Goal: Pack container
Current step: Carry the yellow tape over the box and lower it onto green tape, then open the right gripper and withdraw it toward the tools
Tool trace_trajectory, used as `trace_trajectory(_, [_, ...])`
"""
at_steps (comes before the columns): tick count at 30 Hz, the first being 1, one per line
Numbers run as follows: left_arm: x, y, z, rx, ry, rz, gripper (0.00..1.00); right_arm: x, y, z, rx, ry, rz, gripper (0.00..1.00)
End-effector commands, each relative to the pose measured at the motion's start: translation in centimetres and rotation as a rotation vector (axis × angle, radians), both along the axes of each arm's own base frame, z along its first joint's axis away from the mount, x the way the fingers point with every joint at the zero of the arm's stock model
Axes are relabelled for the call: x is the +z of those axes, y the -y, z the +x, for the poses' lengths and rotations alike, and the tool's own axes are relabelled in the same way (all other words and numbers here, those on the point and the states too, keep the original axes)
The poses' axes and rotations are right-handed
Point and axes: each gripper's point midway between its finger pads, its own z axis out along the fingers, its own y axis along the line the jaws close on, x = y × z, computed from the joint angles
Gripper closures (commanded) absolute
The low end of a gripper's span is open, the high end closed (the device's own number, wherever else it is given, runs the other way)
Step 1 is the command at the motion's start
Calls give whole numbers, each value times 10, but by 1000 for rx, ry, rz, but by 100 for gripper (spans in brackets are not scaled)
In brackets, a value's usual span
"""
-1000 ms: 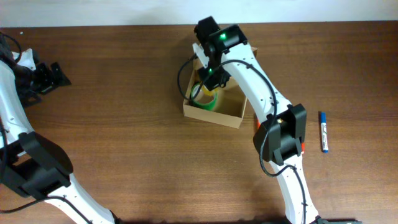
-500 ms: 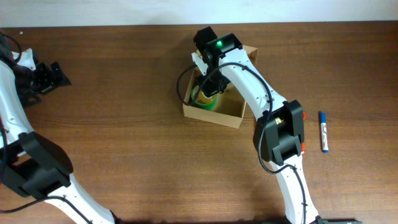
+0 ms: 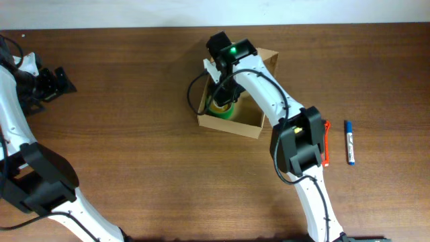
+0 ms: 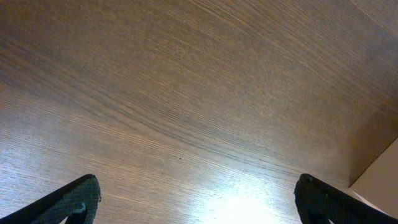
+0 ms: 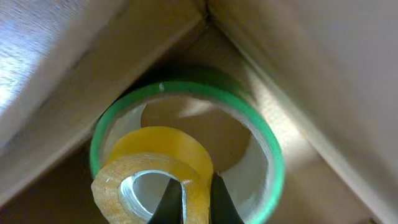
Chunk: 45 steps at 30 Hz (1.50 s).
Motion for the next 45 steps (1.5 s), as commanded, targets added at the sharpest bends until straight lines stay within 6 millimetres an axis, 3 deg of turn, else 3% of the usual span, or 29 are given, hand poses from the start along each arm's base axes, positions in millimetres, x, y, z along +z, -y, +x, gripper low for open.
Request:
trace_trajectory(1, [1, 1, -1, -18, 8, -3, 1, -13, -11, -9, 18, -35, 4, 96])
trace_trajectory(11, [1, 1, -1, -18, 8, -3, 0, -15, 2, -4, 12, -6, -66, 67])
trace_trajectory(18, [1, 1, -1, -18, 8, -4, 0, -1, 0, 0, 11, 17, -53, 65])
trace_trajectory(22, [1, 1, -1, -18, 8, -3, 0, 24, 1, 3, 7, 49, -51, 66])
trace_trajectory(25, [1, 1, -1, -18, 8, -3, 0, 55, 6, 7, 0, 106, -52, 66])
trace_trajectory(31, [1, 1, -1, -18, 8, -4, 0, 142, 28, 6, -47, 251, 17, 66])
trace_trajectory(35, [1, 1, -1, -18, 8, -3, 0, 221, 63, -8, -106, 400, 73, 65])
trace_trajectory(39, [1, 1, -1, -18, 8, -3, 0, 284, 126, -37, -217, 552, 87, 64])
trace_trajectory(42, [1, 1, -1, -18, 8, -4, 0, 311, 190, -66, -353, 658, 39, 59])
trace_trajectory(45, [1, 1, -1, -18, 8, -4, 0, 308, 245, -99, -503, 655, -14, 54])
